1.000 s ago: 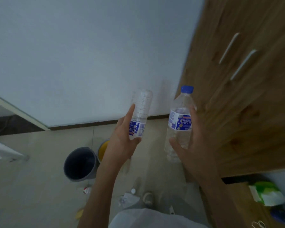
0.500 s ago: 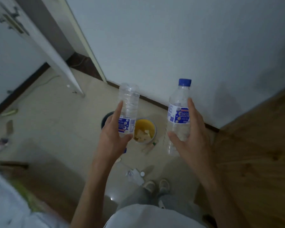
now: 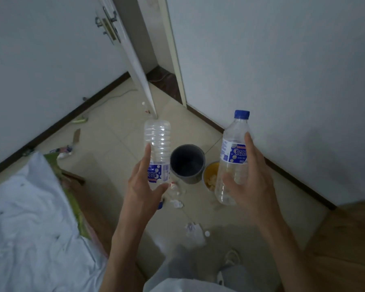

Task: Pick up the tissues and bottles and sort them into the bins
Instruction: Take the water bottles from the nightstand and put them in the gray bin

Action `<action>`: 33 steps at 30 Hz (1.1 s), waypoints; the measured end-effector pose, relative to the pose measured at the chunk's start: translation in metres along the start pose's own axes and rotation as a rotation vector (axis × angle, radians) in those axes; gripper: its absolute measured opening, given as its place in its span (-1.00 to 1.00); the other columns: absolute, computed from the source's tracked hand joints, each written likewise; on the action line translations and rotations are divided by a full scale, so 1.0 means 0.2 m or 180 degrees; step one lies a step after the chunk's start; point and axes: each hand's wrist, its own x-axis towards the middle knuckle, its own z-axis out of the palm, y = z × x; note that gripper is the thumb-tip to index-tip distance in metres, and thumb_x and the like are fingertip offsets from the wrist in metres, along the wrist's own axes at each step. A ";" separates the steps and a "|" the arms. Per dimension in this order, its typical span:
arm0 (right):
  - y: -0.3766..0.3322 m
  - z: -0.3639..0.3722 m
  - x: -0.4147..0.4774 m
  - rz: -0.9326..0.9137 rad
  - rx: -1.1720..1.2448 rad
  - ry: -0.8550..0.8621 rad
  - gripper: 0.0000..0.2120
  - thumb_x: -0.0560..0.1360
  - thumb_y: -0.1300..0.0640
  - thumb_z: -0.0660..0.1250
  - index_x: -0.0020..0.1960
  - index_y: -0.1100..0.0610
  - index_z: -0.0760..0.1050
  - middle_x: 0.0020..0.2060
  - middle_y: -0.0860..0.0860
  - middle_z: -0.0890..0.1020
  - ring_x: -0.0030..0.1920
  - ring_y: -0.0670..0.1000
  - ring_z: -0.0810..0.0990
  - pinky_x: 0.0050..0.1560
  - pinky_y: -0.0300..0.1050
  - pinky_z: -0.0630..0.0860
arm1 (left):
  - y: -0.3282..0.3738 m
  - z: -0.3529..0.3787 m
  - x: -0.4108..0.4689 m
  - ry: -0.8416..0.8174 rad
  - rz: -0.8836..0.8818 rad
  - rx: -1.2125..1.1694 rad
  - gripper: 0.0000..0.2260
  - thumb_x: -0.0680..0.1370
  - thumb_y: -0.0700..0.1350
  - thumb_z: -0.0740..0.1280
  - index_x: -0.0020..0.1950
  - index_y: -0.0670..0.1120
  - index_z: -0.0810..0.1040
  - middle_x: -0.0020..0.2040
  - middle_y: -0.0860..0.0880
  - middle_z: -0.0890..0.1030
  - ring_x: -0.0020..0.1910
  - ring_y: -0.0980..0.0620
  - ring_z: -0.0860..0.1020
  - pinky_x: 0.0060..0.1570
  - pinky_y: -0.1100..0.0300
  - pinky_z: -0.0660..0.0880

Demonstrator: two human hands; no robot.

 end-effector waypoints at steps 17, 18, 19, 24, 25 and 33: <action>0.53 1.34 0.67 0.1063 -0.0411 0.0304 -0.05 0.56 -0.01 0.46 0.67 -0.26 -0.14 0.50 0.02 0.38 0.13 -0.09 0.53 -0.01 -0.25 0.56 | -1.02 0.55 1.29 -0.1111 0.0359 0.0101 0.05 0.48 -0.22 0.56 0.67 0.36 -0.05 0.46 0.03 0.45 0.31 0.07 0.53 0.28 0.18 0.56; 0.62 1.47 0.72 0.1163 -0.0360 0.0332 -0.03 0.56 -0.01 0.47 0.66 -0.29 -0.17 0.49 0.01 0.37 0.10 -0.11 0.54 -0.07 -0.25 0.59 | -1.14 0.65 1.38 -0.1164 0.0353 0.0091 0.04 0.48 -0.22 0.56 0.67 0.35 -0.04 0.45 0.04 0.45 0.30 0.09 0.53 0.22 0.33 0.52; 0.72 1.60 0.77 0.1248 -0.0368 0.0363 0.00 0.56 -0.02 0.48 0.66 -0.31 -0.21 0.49 0.02 0.36 0.12 -0.09 0.56 -0.08 -0.19 0.63 | -1.26 0.76 1.47 -0.1229 0.0318 0.0069 0.03 0.48 -0.22 0.55 0.67 0.34 -0.03 0.45 0.05 0.45 0.29 0.10 0.52 0.13 0.48 0.46; 1.23 2.24 0.96 0.1362 -0.0675 0.0348 0.04 0.54 -0.03 0.50 0.69 -0.19 -0.22 0.54 0.01 0.26 0.38 0.04 0.49 0.21 0.02 0.63 | -1.78 1.31 1.78 -0.1371 0.0268 0.0029 -0.04 0.51 -0.23 0.51 0.69 0.26 0.02 0.45 0.04 0.43 0.25 0.14 0.51 -0.11 0.62 0.41; 1.33 2.36 0.99 0.1355 -0.0760 0.0304 0.03 0.55 -0.03 0.49 0.70 -0.14 -0.20 0.57 0.02 0.23 0.40 0.06 0.48 0.23 0.00 0.62 | -1.87 1.42 1.83 -0.1383 0.0274 0.0012 -0.06 0.52 -0.22 0.50 0.69 0.26 0.02 0.45 0.03 0.43 0.24 0.14 0.51 -0.11 0.59 0.44; 2.00 2.93 1.13 0.1492 -0.0915 0.0176 0.07 0.53 0.03 0.50 0.67 -0.16 -0.28 0.53 0.07 0.23 0.19 0.12 0.61 0.12 0.10 0.67 | -2.46 2.03 2.01 -0.1330 0.0283 0.0079 -0.16 0.59 0.00 0.47 0.70 0.21 -0.01 0.49 -0.06 0.41 0.39 -0.02 0.47 0.27 0.01 0.56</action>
